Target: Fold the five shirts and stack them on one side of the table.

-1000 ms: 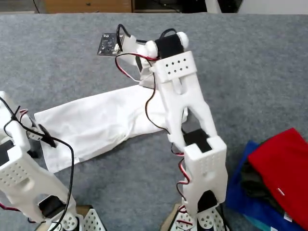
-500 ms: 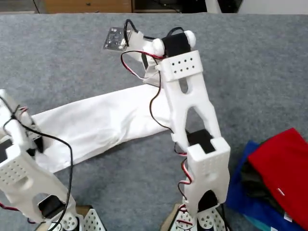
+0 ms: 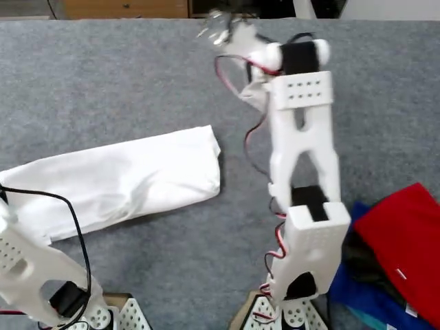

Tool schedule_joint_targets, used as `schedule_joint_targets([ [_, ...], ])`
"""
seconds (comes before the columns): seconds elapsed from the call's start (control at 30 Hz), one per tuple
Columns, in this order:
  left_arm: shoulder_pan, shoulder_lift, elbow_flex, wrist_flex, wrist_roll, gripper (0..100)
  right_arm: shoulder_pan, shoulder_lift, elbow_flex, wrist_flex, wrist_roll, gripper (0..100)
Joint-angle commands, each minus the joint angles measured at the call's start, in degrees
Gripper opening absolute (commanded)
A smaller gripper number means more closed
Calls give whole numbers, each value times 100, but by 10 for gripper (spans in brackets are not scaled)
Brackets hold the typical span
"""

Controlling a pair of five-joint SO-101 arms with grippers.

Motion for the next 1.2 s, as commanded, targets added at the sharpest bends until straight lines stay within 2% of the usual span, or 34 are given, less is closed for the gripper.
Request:
schedule_joint_targets([
  [0.0, -53, -127, -167, 97, 9, 19, 488, 84, -251, -475, -440, 5],
  [0.1, 97, -400, 44, 97, 158, 19, 760, 277, -251, -809, -826, 5],
  [0.2, 554, -875, 255, 97, 176, 19, 945, 479, -251, -1020, -1160, 5],
  [0.33, 1530, -1701, 422, 88, 281, 19, 1130, 716, -251, -1169, -1310, 5],
  [0.5, 2919, -2343, 475, 88, 923, 19, 1534, 690, -321, -1415, -1248, 5],
  [0.63, 3921, -2369, 615, 88, 1301, 19, 1912, 620, -479, -1486, -1248, 5],
  [0.77, 4756, -2369, 747, 88, 1371, 19, 2176, 637, -462, -1705, -1248, 5],
  [1.17, 6251, -1947, 273, 88, 1662, 19, 2264, 848, -523, -1767, -1248, 5],
])
